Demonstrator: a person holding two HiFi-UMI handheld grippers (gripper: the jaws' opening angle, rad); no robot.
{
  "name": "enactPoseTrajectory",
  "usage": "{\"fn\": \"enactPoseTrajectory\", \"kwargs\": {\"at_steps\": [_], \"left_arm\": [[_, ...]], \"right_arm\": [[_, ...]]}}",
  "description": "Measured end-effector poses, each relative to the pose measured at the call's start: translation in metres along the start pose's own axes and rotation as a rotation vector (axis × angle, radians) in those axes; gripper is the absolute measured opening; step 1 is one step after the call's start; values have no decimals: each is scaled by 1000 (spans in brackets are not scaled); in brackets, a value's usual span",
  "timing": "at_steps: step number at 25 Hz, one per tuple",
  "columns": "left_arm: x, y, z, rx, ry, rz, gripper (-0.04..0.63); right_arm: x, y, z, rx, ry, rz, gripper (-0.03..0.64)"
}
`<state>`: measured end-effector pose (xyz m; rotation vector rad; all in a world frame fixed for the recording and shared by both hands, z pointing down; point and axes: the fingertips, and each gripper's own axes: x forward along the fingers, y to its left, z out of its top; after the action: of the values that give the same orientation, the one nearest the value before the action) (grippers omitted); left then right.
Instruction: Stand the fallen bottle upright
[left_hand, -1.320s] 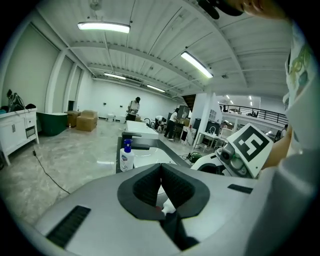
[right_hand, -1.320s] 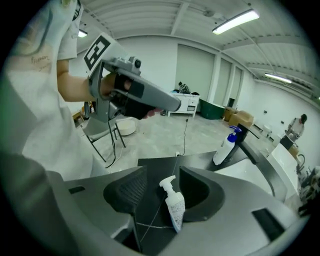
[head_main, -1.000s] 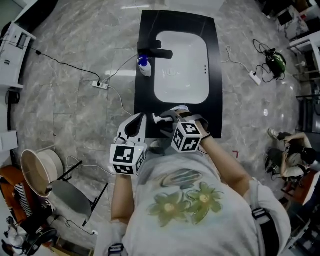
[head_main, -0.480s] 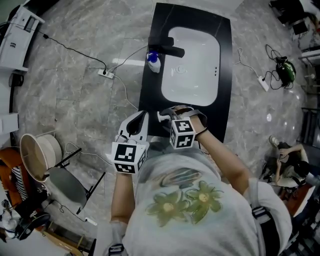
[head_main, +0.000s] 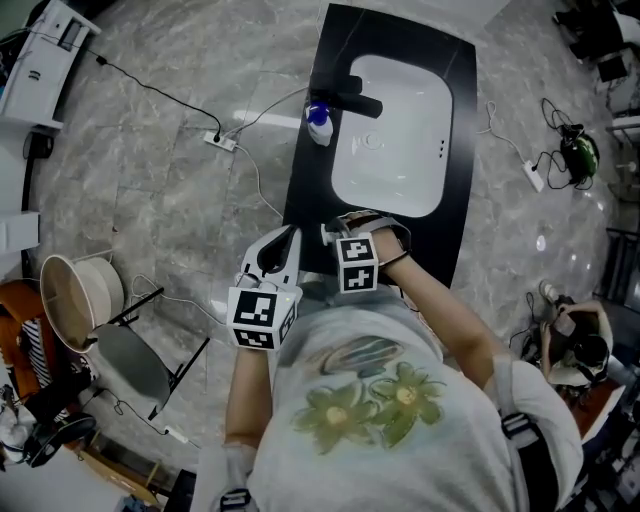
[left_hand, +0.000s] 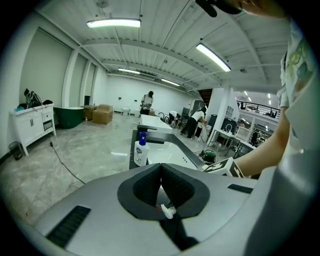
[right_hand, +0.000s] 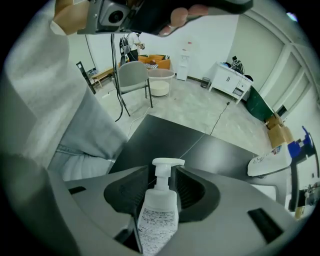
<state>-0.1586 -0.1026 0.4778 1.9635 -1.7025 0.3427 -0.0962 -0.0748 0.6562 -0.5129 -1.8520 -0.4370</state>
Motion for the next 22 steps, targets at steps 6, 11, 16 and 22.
{"fn": "enactPoseTrajectory", "kwargs": {"at_steps": [6,11,16,22], "left_arm": [[3,-1,0,0,0,-4,18],[4,1,3,0,-5,-14,18],[4,1,6,8,-11,-14,18],[2,3,4,6,-13,-17,18]], "right_arm": [[12,-3,-5,4,25,4,181],[16,-4,-2,6,38,3,158],[17,-2,-2,2,44,-4,127],[19,-1,-2,15,35,-3,123]]}}
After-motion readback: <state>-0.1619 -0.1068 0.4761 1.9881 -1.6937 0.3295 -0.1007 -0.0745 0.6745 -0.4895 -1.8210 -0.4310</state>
